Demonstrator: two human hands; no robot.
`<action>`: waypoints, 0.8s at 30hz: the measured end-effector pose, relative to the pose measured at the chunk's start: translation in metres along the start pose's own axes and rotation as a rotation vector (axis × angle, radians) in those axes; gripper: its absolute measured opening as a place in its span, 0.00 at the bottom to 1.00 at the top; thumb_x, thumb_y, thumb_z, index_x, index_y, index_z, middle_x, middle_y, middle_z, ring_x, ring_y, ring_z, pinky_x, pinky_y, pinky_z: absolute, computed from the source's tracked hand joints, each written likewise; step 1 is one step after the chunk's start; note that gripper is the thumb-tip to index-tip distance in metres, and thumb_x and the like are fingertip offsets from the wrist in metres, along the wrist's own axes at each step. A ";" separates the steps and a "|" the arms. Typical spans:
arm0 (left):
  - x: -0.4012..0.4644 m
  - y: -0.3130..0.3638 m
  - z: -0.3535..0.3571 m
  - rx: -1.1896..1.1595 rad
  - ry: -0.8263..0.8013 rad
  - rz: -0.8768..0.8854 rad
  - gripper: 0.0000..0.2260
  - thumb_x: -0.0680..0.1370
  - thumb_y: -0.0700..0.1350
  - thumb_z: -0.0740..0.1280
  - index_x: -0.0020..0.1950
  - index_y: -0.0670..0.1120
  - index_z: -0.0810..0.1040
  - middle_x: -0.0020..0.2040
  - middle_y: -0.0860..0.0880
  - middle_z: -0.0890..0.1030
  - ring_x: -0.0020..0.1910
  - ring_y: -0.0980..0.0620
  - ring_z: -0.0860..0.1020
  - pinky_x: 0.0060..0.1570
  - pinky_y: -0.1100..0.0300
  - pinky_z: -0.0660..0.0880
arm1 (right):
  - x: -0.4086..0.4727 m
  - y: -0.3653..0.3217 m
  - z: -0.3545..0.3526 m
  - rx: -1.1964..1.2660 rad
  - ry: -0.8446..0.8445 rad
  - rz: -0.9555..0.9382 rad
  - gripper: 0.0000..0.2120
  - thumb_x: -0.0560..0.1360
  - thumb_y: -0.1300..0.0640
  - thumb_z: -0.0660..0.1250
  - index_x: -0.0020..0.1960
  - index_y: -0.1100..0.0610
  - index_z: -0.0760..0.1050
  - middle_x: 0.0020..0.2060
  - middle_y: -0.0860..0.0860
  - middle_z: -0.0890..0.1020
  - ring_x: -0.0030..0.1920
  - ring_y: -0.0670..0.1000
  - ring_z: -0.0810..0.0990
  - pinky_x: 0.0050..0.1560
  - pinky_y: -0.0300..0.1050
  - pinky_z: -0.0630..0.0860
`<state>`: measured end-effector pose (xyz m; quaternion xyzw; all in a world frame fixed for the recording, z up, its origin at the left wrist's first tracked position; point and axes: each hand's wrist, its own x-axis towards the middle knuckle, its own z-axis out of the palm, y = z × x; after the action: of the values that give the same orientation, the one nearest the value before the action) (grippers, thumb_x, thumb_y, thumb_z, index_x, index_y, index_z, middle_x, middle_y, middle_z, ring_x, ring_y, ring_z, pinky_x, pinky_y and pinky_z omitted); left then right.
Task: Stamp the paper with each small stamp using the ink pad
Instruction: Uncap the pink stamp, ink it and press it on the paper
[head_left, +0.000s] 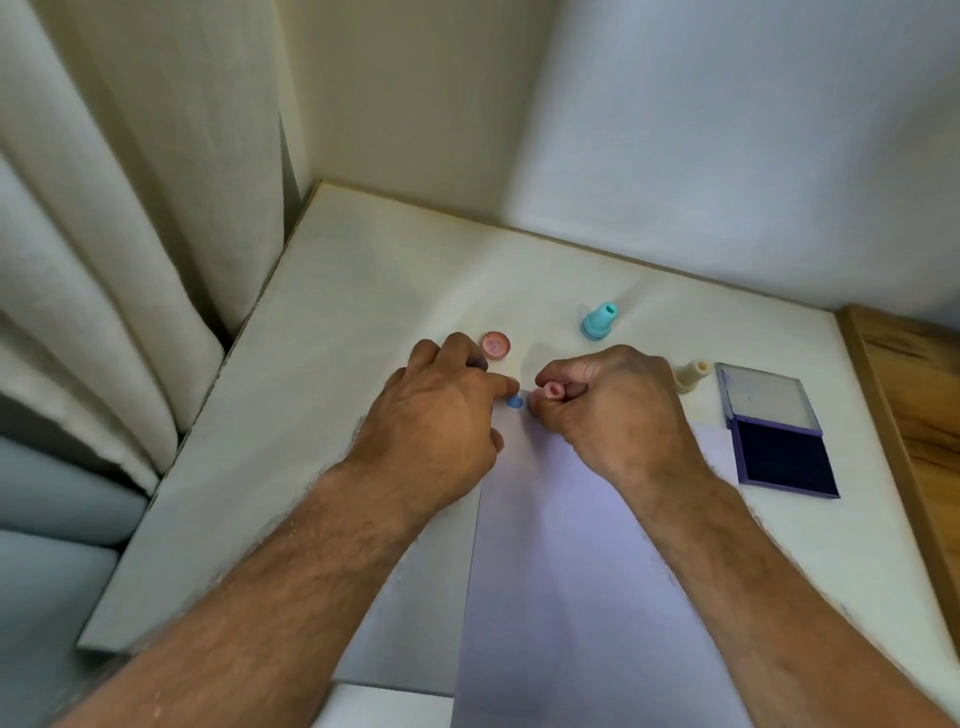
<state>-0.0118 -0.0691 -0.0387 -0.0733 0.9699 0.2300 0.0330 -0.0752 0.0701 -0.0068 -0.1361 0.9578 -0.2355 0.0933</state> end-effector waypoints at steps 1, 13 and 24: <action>0.000 0.000 0.000 -0.002 -0.004 -0.003 0.23 0.74 0.49 0.68 0.68 0.60 0.72 0.64 0.54 0.67 0.62 0.51 0.65 0.61 0.59 0.67 | 0.001 -0.002 -0.002 -0.032 -0.019 0.003 0.08 0.73 0.52 0.73 0.51 0.51 0.85 0.41 0.51 0.86 0.42 0.50 0.82 0.50 0.37 0.78; 0.006 0.007 -0.007 0.010 -0.023 -0.048 0.21 0.74 0.46 0.69 0.65 0.60 0.75 0.62 0.54 0.69 0.60 0.50 0.67 0.60 0.59 0.68 | -0.030 0.020 -0.024 0.814 0.188 0.302 0.10 0.68 0.56 0.78 0.49 0.54 0.84 0.36 0.46 0.84 0.33 0.49 0.80 0.34 0.40 0.79; 0.015 0.006 -0.015 -0.178 0.134 -0.138 0.16 0.76 0.50 0.68 0.64 0.56 0.77 0.58 0.52 0.79 0.51 0.54 0.75 0.50 0.67 0.68 | -0.061 0.036 -0.037 1.071 0.109 0.416 0.06 0.72 0.66 0.72 0.48 0.58 0.83 0.39 0.60 0.83 0.32 0.52 0.77 0.32 0.43 0.78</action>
<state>-0.0276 -0.0726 -0.0244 -0.1575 0.9384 0.3067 -0.0229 -0.0347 0.1349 0.0155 0.1338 0.7150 -0.6709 0.1442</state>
